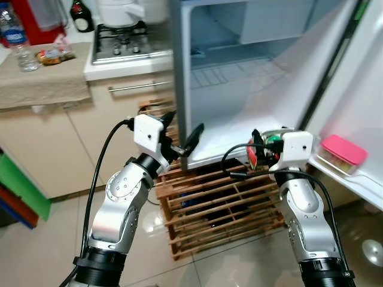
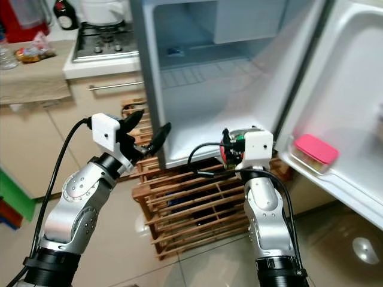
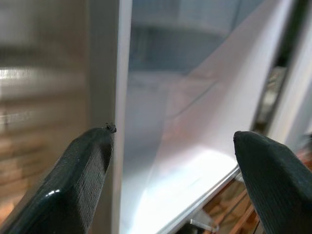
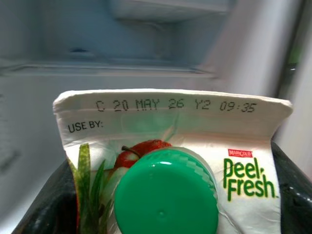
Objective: Restocking fridge
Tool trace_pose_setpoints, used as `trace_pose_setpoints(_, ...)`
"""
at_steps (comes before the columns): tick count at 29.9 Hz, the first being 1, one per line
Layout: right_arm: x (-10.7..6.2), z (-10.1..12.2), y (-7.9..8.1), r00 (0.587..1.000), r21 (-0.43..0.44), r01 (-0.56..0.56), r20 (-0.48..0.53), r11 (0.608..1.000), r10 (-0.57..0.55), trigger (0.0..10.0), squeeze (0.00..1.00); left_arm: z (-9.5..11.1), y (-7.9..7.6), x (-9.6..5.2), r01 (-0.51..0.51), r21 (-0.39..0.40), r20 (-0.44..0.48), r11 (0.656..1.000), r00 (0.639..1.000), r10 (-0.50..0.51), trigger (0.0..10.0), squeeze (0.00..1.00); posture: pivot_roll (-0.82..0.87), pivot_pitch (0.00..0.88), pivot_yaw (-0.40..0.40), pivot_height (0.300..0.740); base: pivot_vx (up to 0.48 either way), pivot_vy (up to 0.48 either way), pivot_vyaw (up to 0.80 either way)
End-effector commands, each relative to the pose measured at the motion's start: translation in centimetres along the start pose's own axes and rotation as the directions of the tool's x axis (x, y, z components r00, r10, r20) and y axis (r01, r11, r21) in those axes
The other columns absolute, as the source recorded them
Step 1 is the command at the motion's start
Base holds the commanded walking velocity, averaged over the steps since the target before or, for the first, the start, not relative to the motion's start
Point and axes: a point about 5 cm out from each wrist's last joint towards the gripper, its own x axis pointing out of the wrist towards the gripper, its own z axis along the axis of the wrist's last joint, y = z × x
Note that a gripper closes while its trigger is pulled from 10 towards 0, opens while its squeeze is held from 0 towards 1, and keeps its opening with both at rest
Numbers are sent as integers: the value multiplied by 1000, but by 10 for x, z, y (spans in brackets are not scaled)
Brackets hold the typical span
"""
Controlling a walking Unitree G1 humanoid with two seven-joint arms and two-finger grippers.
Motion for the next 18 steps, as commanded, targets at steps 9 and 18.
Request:
trace_pose_setpoints(9,5,-1,-8,998,-43,-53,-44,998,51,10000,0,2,5,6,-90,63,-2,994,996,90,10000,0,-70,0,-19,740,0,-141,386)
trace_pose_setpoints(18,12,3,-2,998,-24,-54,-28,998,53,10000,0,7,-4,9,-47,126,23,991,999,44,10000,0,-55,0,-3,740,0,0,302)
